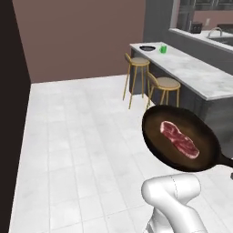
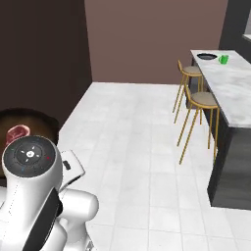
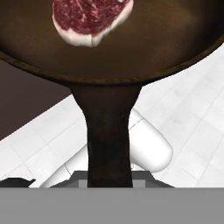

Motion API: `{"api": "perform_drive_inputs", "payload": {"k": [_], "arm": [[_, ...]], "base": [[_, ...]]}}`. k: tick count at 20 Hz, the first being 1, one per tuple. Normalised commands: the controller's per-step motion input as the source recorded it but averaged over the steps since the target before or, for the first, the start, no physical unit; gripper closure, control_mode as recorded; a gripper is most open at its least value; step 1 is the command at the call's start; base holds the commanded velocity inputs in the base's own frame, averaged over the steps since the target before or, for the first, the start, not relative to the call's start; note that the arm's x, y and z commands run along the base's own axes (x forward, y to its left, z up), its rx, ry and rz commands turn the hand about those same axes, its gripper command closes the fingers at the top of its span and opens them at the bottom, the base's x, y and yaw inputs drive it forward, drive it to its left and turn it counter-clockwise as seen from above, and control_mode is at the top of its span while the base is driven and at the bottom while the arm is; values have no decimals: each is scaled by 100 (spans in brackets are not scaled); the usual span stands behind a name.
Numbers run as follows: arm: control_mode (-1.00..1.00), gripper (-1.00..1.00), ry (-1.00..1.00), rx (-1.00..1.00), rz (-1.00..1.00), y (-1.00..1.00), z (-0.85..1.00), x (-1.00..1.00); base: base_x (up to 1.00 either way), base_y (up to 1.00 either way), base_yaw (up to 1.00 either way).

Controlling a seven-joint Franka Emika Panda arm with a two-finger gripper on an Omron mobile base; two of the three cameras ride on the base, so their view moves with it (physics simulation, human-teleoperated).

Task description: Pick up the pan with the steak in it and place it on the dining table. Then place the steak on the plate.

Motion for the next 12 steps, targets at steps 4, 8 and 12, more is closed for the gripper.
{"api": "perform_drive_inputs", "payload": {"k": [4,8,12], "arm": [[100,100,0,0,0,0,0,0],[100,100,0,0,0,0,0,0],[100,100,0,0,0,0,0,0]], "base": [[100,51,-19],[100,51,-18],[100,50,-18]]}}
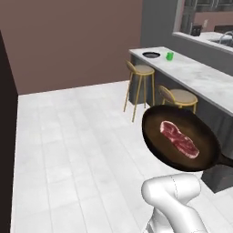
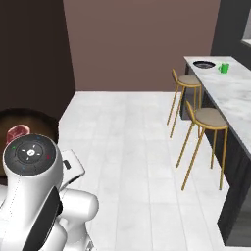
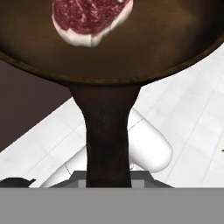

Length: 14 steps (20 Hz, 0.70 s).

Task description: Pick up the pan with the steak in it and place it on the dining table. Then place the steak on the plate.

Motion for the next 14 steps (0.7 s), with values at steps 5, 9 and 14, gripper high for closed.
{"api": "perform_drive_inputs", "payload": {"k": [5,9,14], "arm": [[100,100,0,0,0,0,0,0],[100,100,0,0,0,0,0,0],[100,100,0,0,0,0,0,0]], "base": [[100,50,-16],[100,50,-15],[100,51,-15]]}}
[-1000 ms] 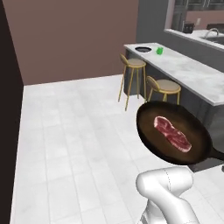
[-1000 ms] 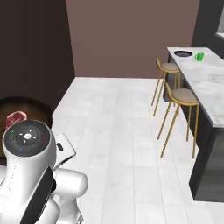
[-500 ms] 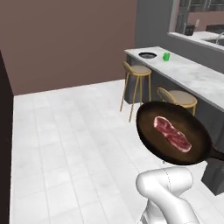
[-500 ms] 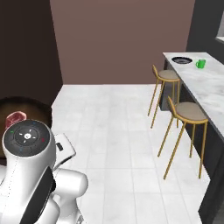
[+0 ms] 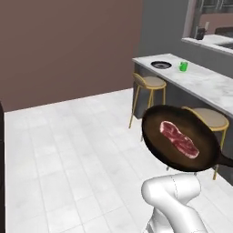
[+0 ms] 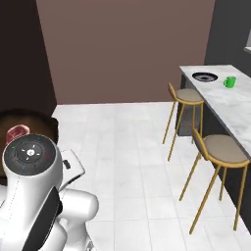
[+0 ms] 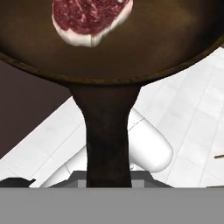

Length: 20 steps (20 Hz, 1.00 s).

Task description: Pick up the pan with the steak in it and place it on the dining table. Then place the steak on the plate.

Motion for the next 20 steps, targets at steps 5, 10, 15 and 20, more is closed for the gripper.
{"api": "perform_drive_inputs", "payload": {"k": [5,10,15,20], "arm": [[100,100,0,0,0,0,0,0],[100,100,0,0,0,0,0,0],[100,100,0,0,0,0,0,0],[100,100,0,0,0,0,0,0]], "base": [[100,52,-14],[100,52,-14],[100,51,-15],[100,49,-16]]}}
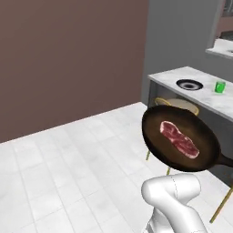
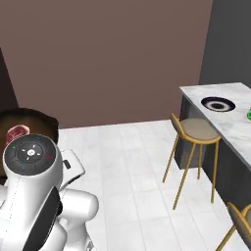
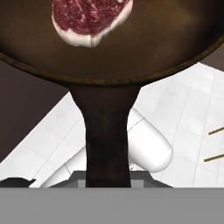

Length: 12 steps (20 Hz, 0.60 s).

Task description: Pick up the pan with the steak in it and place it on the dining table. Then place the steak on the plate.

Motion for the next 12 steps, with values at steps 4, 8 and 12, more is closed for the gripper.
{"api": "perform_drive_inputs", "payload": {"k": [4,8,12], "arm": [[100,100,0,0,0,0,0,0],[100,100,0,0,0,0,0,0],[100,100,0,0,0,0,0,0]], "base": [[100,49,-16],[97,47,-20],[65,29,-34]]}}
